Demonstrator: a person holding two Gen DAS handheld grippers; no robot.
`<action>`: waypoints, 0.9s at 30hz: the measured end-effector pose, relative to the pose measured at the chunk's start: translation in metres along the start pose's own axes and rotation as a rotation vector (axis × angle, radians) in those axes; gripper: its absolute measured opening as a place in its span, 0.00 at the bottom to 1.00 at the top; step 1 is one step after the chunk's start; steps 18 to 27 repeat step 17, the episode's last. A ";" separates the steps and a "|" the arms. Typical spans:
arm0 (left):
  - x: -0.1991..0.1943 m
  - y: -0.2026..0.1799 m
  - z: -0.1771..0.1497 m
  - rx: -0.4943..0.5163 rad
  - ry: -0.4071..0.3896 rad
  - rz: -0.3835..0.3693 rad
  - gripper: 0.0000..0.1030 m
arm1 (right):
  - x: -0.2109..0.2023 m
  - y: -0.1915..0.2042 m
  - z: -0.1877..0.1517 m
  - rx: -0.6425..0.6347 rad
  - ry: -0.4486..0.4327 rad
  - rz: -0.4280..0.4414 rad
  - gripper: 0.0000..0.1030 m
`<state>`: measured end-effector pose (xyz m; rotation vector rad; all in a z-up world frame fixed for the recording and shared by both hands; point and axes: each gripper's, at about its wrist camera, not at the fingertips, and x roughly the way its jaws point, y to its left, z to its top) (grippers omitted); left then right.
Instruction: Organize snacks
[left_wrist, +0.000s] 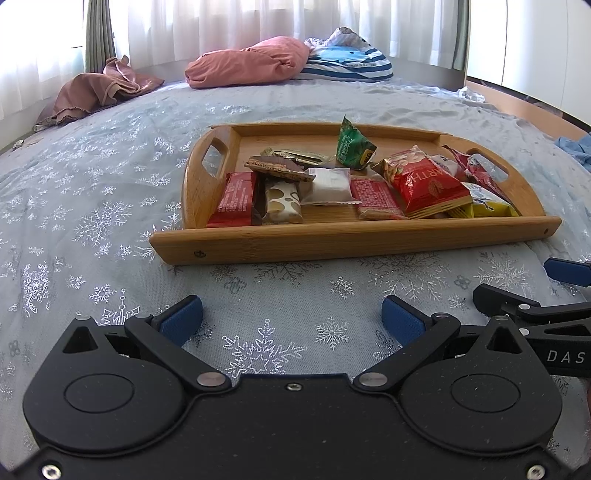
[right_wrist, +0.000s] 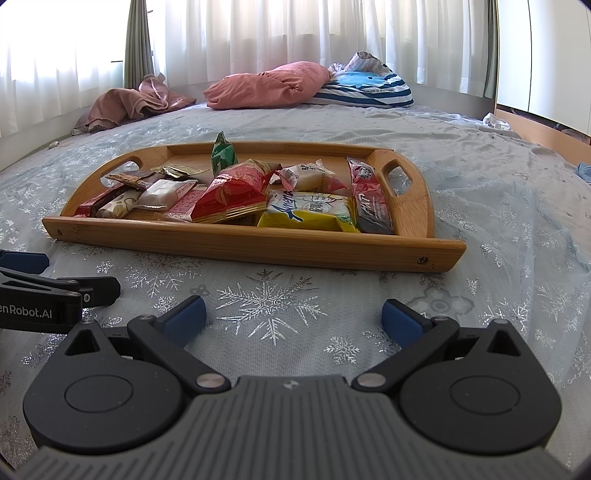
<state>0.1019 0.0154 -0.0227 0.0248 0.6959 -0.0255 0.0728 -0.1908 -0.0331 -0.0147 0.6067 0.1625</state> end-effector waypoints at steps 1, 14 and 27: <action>0.000 0.000 0.000 0.000 0.000 0.000 1.00 | 0.000 0.000 0.000 0.000 0.000 0.000 1.00; -0.002 -0.001 0.001 0.000 -0.007 0.000 1.00 | 0.000 0.000 0.000 0.000 0.000 0.000 1.00; -0.002 -0.001 0.001 0.000 -0.007 0.001 1.00 | 0.000 0.000 0.000 0.000 0.000 0.000 1.00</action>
